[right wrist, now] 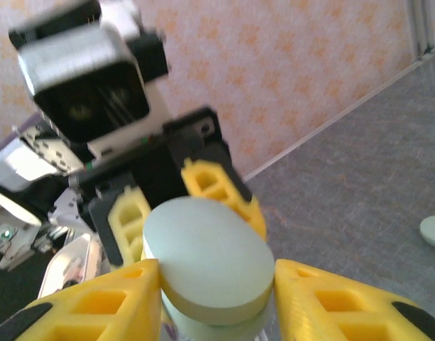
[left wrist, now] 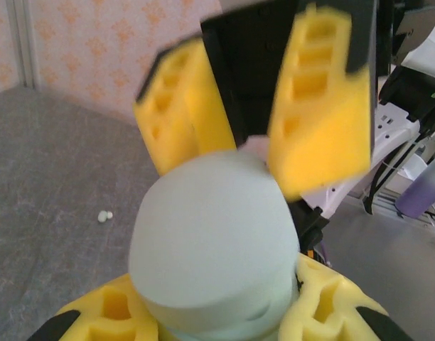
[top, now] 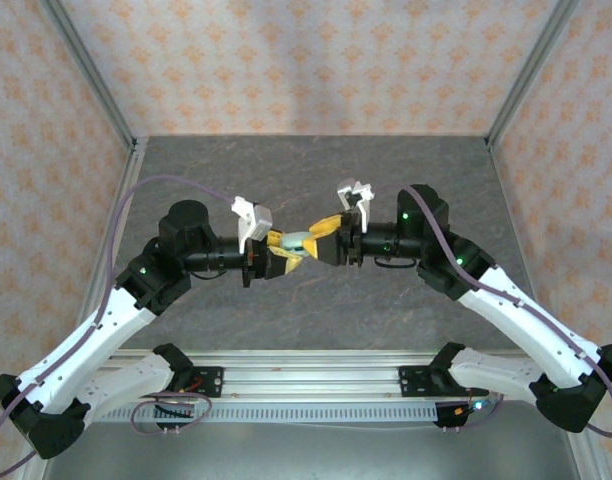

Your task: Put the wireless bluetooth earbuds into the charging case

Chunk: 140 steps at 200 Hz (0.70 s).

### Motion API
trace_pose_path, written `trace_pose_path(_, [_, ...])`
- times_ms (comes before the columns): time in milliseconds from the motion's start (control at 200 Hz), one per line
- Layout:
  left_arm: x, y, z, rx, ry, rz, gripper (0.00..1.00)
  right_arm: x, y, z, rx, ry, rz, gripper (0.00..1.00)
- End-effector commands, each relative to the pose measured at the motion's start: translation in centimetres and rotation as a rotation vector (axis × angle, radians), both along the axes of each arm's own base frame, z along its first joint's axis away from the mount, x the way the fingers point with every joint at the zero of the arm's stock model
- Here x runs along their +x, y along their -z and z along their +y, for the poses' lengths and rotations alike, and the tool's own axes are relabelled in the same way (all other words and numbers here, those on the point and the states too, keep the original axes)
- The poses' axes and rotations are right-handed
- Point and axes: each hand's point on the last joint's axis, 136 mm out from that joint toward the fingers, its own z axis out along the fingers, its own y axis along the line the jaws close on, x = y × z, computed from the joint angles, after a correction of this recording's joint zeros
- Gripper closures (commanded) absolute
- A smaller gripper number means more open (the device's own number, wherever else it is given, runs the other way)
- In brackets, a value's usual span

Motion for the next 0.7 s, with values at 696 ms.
trace_pose_path(696, [-1.1, -1.1, -0.1, -0.009, 0.046, -0.043, 1.00, -0.9, -0.8, -2.2, 0.076, 0.018, -0.006, 0.26])
